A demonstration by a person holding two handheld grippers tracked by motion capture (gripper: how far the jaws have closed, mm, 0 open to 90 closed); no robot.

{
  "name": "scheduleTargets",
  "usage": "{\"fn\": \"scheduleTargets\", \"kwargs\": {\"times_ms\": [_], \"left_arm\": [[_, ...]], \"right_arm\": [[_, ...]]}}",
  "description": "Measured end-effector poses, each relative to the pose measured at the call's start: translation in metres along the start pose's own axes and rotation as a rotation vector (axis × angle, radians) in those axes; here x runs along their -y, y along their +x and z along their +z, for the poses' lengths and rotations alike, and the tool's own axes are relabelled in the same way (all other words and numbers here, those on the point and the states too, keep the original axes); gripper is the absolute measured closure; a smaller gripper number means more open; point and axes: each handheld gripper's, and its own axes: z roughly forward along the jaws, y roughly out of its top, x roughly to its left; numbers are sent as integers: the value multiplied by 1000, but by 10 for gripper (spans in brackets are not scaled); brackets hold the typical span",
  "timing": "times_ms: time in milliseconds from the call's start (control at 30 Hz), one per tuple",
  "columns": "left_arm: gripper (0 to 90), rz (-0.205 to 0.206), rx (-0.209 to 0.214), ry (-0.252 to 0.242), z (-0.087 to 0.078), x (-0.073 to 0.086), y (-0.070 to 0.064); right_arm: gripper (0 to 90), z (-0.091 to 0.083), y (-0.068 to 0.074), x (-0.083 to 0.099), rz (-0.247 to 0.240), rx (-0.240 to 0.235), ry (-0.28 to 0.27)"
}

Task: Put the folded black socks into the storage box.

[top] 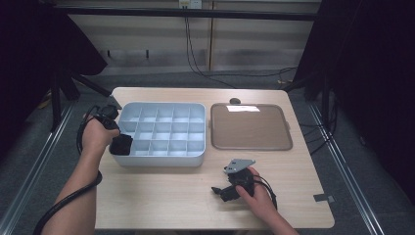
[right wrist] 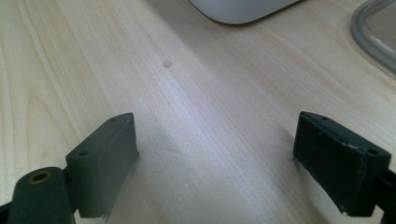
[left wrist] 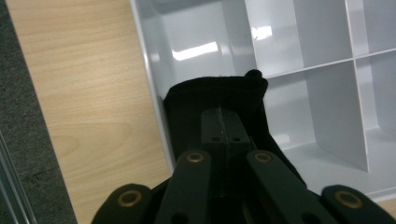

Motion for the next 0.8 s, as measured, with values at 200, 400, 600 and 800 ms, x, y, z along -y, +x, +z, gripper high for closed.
{"fn": "scheduleTargets", "kwargs": {"times_ms": [200, 400, 600, 800], "left_arm": [[900, -7, -17, -14, 0, 1, 3], [900, -24, 4, 13, 12, -1, 2], [900, -51, 35, 40, 33, 1, -1], [900, -57, 41, 51, 42, 1, -2]], "right_arm": [[129, 0, 0, 0, -1, 1, -1], [129, 0, 0, 0, 1, 2, 2], [129, -1, 1, 1, -9, -4, -1], [129, -1, 2, 1, -13, -13, -5]]}}
